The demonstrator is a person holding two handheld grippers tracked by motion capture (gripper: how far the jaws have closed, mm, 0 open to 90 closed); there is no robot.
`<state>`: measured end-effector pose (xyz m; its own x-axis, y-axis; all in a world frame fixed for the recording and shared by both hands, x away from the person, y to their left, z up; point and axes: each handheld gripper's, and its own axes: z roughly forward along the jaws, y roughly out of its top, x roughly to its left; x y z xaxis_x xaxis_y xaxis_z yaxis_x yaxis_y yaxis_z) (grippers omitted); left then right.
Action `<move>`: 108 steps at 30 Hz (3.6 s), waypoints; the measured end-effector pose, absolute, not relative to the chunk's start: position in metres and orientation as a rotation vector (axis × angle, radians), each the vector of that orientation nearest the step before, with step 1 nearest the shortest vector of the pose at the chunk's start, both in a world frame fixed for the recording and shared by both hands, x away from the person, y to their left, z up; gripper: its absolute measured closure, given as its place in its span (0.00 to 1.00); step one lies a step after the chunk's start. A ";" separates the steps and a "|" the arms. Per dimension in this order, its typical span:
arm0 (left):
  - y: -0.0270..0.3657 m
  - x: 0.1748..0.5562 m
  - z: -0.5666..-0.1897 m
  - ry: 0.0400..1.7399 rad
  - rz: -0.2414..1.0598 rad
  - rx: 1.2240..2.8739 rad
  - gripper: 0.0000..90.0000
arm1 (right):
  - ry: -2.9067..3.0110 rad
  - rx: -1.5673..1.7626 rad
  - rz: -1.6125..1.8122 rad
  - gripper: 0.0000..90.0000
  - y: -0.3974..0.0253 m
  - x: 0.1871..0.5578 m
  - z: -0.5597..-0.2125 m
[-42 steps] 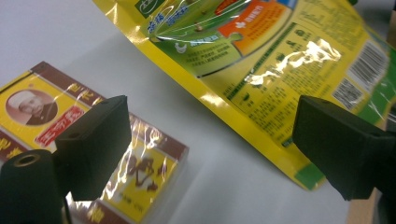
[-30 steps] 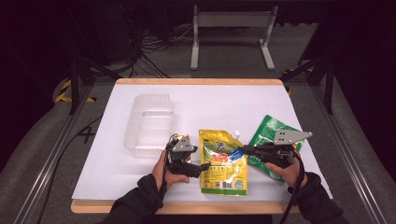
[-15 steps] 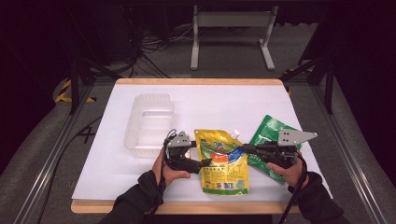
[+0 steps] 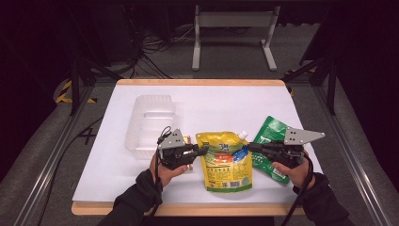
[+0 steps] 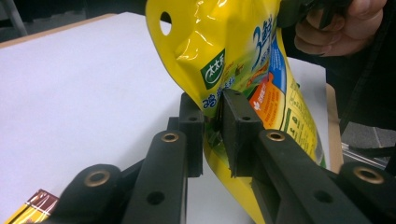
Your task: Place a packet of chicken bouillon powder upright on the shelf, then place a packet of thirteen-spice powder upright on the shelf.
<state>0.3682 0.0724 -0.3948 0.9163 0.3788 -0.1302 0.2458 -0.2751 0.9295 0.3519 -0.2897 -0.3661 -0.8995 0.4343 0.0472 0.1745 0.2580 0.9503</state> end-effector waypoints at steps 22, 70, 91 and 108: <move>0.071 0.354 -0.369 0.291 0.199 1.842 0.96 | 2.378 0.528 1.691 0.99 -0.281 0.349 -0.358; 0.170 0.364 -0.305 0.432 0.540 1.754 0.96 | 2.222 0.351 1.706 1.00 -0.166 0.388 -0.297; 0.209 0.360 -0.310 0.536 0.610 1.715 0.96 | 2.255 0.329 1.704 1.00 -0.118 0.406 -0.296; 0.229 0.361 -0.309 0.585 0.679 1.662 0.96 | 2.240 0.337 1.737 1.00 -0.089 0.410 -0.298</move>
